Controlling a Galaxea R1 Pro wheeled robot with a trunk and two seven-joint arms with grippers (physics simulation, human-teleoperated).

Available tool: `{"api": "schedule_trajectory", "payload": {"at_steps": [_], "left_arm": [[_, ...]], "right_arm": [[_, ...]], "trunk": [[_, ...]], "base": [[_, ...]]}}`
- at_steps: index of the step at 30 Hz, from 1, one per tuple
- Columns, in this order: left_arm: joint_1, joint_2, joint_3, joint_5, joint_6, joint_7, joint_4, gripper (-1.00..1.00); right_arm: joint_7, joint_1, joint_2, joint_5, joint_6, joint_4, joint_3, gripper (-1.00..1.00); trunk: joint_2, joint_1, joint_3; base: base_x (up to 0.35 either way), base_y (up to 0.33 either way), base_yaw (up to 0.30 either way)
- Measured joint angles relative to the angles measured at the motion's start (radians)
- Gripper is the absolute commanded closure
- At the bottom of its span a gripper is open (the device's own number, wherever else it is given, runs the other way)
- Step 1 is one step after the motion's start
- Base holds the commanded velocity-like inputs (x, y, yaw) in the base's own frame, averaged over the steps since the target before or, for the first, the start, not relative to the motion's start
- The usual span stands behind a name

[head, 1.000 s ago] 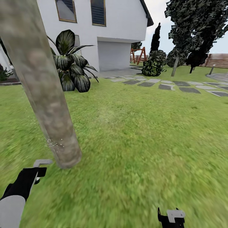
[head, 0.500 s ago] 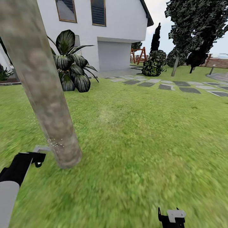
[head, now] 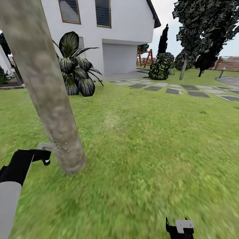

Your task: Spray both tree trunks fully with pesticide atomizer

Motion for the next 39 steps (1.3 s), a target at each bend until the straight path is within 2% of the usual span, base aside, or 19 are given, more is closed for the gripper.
{"api": "schedule_trajectory", "payload": {"at_steps": [2,4,8,10,14,16,20,23,26,28,30,32,36,39], "left_arm": [[-0.02,0.0,-0.003,-0.004,0.039,0.0,-0.01,1.0],[-0.023,0.007,-0.003,-0.009,0.044,0.001,-0.011,1.0],[-0.054,0.034,0.0,-0.007,0.051,-0.002,-0.012,1.0],[-0.058,0.031,-0.005,-0.004,0.053,-0.001,-0.022,1.0],[-0.066,0.008,-0.008,0.003,0.055,-0.004,-0.035,1.0],[-0.102,0.002,-0.008,0.001,0.074,-0.005,-0.035,1.0],[-0.138,0.013,-0.003,-0.002,0.1,-0.006,-0.035,1.0],[-0.141,0.041,0.002,-0.008,0.101,-0.006,-0.035,1.0],[-0.144,0.055,0.003,-0.002,0.107,-0.006,-0.046,1.0],[-0.172,0.05,-0.003,-0.001,0.136,-0.006,-0.076,1.0],[-0.204,0.055,-0.006,-0.004,0.204,-0.006,-0.089,1.0],[-0.228,0.061,-0.008,-0.009,0.234,-0.007,-0.097,1.0],[-0.214,0.066,-0.012,-0.013,0.231,-0.009,-0.094,1.0],[-0.172,0.067,-0.012,-0.009,0.207,-0.009,-0.091,1.0]], "right_arm": [[0.0,-0.001,0.0,-0.001,0.0,-0.001,0.0,-1.0],[0.0,0.0,0.0,-0.001,0.0,-0.001,0.0,-1.0],[0.0,0.0,0.0,-0.001,0.0,-0.001,0.0,-1.0],[0.0,0.0,-0.001,-0.001,0.0,-0.001,-0.001,-1.0],[0.0,0.0,-0.001,-0.001,0.0,-0.001,-0.002,-1.0],[0.0,-0.001,-0.002,-0.001,0.0,0.0,-0.001,-1.0],[0.0,0.0,-0.002,-0.001,0.0,-0.001,-0.001,-1.0],[0.0,0.0,-0.002,-0.001,0.0,-0.002,-0.001,-1.0],[0.0,0.0,-0.002,0.0,0.0,-0.001,-0.001,-1.0],[0.0,0.0,-0.002,0.0,0.0,-0.001,-0.001,-1.0],[-0.001,-0.001,-0.002,-0.001,0.0,-0.001,-0.001,-1.0],[0.0,0.0,-0.002,-0.001,0.0,-0.002,-0.001,-1.0],[0.0,0.0,-0.002,-0.001,0.0,-0.002,-0.001,-1.0],[0.0,0.0,-0.002,-0.001,0.0,-0.002,0.0,-1.0]], "trunk": [[0.0,0.0,0.0],[0.0,0.0,0.0],[0.0,0.0,0.0],[0.0,0.0,0.0],[0.0,0.0,0.0],[0.0,0.0,0.0],[0.0,0.0,0.0],[0.0,0.0,0.0],[0.0,0.0,0.0],[0.0,0.0,0.0],[0.0,0.0,0.0],[0.0,0.0,0.0],[0.0,0.0,0.0],[0.0,0.0,0.0]], "base": [[0.0,0.0,0.0],[0.0,0.0,0.0],[0.0,0.0,0.0],[0.0,0.0,0.0],[0.0,0.0,0.0],[0.0,0.0,0.0],[0.0,0.0,0.0],[0.0,0.0,0.0],[0.0,0.0,0.0],[0.0,0.0,0.0],[0.0,0.0,0.0],[0.0,0.0,0.0],[0.0,0.0,0.0],[0.0,0.0,0.0]]}}
